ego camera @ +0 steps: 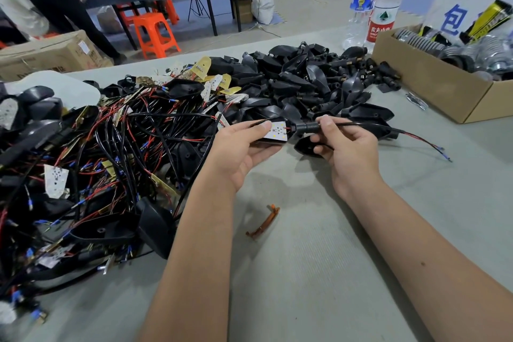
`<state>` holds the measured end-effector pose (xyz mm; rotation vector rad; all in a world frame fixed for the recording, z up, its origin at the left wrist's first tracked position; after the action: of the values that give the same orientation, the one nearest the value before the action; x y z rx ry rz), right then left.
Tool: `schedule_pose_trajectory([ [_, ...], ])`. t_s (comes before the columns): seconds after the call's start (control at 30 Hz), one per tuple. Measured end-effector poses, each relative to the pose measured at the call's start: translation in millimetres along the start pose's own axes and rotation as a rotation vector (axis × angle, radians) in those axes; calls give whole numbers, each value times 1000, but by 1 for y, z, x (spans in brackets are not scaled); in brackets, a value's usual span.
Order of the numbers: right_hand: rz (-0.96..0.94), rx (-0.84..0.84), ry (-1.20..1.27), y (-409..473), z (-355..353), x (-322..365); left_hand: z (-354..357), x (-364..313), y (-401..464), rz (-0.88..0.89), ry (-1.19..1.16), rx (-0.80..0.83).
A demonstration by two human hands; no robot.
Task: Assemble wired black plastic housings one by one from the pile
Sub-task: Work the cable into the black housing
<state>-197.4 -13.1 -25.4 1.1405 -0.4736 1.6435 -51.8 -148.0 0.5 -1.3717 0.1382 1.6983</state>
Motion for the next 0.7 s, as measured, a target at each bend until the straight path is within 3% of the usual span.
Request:
schedule_pose_trajectory([
  [0.7,65,80,70,1,3,2,-26,-9,0,12,-2,-102],
])
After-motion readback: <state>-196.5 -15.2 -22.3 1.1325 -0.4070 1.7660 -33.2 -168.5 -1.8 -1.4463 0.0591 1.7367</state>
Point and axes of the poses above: each hand's wrist, its own y-axis towards the middle knuckle, its own z-axis out of the palm, x = y × z, the point moved 6 cm from there along y, towards the middle knuckle, and after that the axes turned 14 degrees about -z, right-handed, at the moved point
